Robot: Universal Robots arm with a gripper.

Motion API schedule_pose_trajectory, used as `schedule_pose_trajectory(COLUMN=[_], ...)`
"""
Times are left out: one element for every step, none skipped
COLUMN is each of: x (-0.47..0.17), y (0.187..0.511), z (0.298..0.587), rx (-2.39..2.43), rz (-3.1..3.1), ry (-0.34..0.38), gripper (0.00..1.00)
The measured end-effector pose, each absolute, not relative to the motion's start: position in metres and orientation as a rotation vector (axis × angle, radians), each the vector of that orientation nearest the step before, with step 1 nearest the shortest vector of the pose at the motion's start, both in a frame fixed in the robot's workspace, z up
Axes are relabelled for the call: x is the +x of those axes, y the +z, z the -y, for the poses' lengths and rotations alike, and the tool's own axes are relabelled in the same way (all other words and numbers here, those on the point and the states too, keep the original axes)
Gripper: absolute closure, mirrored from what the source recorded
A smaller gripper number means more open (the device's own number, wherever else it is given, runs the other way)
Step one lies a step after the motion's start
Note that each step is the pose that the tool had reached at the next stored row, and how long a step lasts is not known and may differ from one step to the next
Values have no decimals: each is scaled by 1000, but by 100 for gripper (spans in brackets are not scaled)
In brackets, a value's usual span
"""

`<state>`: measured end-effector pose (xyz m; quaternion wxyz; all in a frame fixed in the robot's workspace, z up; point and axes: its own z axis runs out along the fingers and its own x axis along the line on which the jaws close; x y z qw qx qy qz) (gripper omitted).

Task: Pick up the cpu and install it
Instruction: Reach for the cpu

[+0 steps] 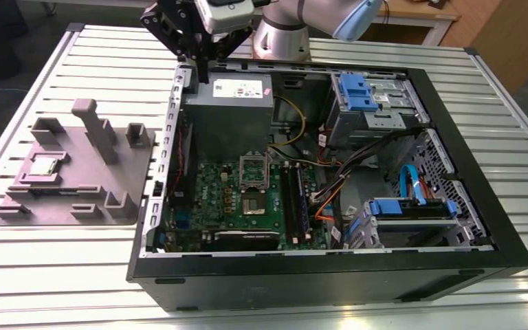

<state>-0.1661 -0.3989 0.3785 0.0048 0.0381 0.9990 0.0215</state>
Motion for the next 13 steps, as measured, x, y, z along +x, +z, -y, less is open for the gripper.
schedule_pose_trajectory(x=[-167,-167,-167,-167,-168,-168,-169,-169,-169,-169,-169,-169,-169], y=[378,378,378,378,378,378,379,378,378,378,378,378,378], z=[399,399,399,399,399,399,399,399,399,399,399,399,399], rx=[119,119,119,119,119,119,119,119,119,119,119,119,119], rz=[-3129,-3129,-3129,-3129,-3129,-3129,-3129,-3129,-3129,-3129,-3129,-3129,-3129], ry=[67,67,67,67,67,67,67,67,67,67,67,67,67], gripper=[90,90,90,90,90,90,90,90,90,90,90,90,90])
